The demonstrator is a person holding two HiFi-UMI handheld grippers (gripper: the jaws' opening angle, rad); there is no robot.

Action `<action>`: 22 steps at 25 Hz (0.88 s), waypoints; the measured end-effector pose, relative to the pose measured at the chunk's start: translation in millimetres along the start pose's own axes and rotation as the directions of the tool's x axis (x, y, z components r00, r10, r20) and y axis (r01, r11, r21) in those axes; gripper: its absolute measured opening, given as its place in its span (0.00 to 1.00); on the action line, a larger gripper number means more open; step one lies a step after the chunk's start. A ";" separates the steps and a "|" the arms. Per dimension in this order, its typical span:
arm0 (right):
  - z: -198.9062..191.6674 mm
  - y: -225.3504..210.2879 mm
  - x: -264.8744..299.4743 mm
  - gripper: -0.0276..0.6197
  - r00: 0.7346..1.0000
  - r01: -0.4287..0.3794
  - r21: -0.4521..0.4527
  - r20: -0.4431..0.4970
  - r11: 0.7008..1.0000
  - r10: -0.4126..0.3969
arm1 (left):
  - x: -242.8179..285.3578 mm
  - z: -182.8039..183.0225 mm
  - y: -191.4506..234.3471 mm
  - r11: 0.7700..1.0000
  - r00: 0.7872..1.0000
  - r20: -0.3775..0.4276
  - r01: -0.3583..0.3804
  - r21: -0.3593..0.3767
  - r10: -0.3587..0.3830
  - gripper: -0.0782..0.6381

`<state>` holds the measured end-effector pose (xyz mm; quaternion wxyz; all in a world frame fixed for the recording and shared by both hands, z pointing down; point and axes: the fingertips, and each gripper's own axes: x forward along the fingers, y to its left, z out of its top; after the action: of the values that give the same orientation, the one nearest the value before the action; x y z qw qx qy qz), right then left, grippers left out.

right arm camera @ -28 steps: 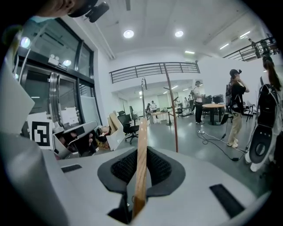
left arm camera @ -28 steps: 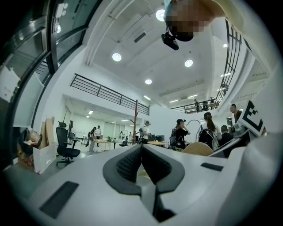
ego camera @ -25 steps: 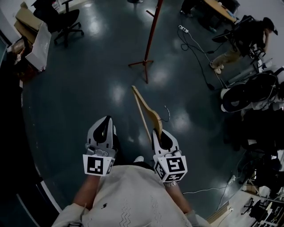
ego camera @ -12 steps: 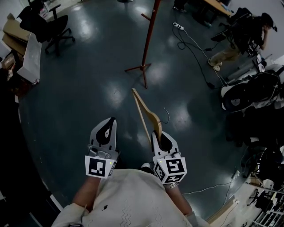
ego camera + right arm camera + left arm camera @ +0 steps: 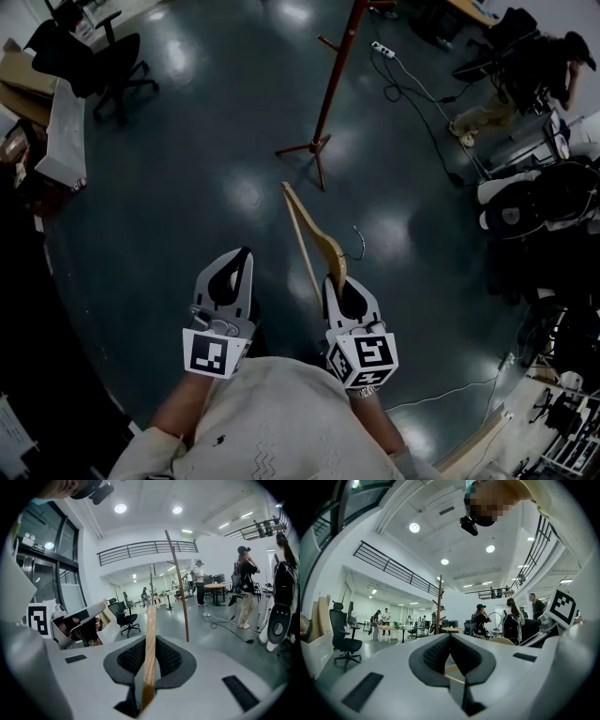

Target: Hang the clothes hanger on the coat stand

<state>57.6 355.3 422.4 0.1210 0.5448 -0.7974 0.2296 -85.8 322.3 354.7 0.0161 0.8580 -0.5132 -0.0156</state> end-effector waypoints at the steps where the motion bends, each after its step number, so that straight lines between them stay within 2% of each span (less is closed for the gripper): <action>1: 4.2 8.1 9.9 0.15 1.000 0.010 0.001 0.003 1.000 -0.010 | 0.5 4.2 14.1 1.000 1.000 0.006 0.001 -0.014 -0.001 0.13; 3: 13.1 21.0 28.1 0.15 0.999 0.036 0.008 0.012 0.999 -0.036 | 4.7 9.7 38.6 0.999 1.000 0.002 0.011 -0.051 -0.011 0.13; 6: 27.0 38.5 48.8 0.15 0.996 0.083 0.033 0.033 0.996 -0.084 | 13.5 6.8 64.1 0.994 0.994 -0.032 0.105 -0.034 -0.106 0.13; 10: 43.6 61.3 78.1 0.15 0.989 0.133 0.068 0.060 0.989 -0.138 | 34.0 26.6 97.4 0.983 0.984 0.016 0.178 -0.040 -0.177 0.13; 14: 53.0 72.1 96.6 0.15 0.984 0.162 0.080 0.062 0.984 -0.167 | 44.9 33.8 107.3 0.970 0.970 0.034 0.241 -0.034 -0.240 0.13; 22: 65.1 88.2 119.7 0.15 0.983 0.174 0.058 0.057 0.983 -0.177 | 48.8 27.3 142.4 0.976 0.980 0.034 0.200 -0.088 -0.198 0.13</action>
<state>-65.4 252.1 398.5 0.1014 0.6228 -0.7433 0.2221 -189.3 211.7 333.1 0.0471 0.9032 -0.4234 -0.0513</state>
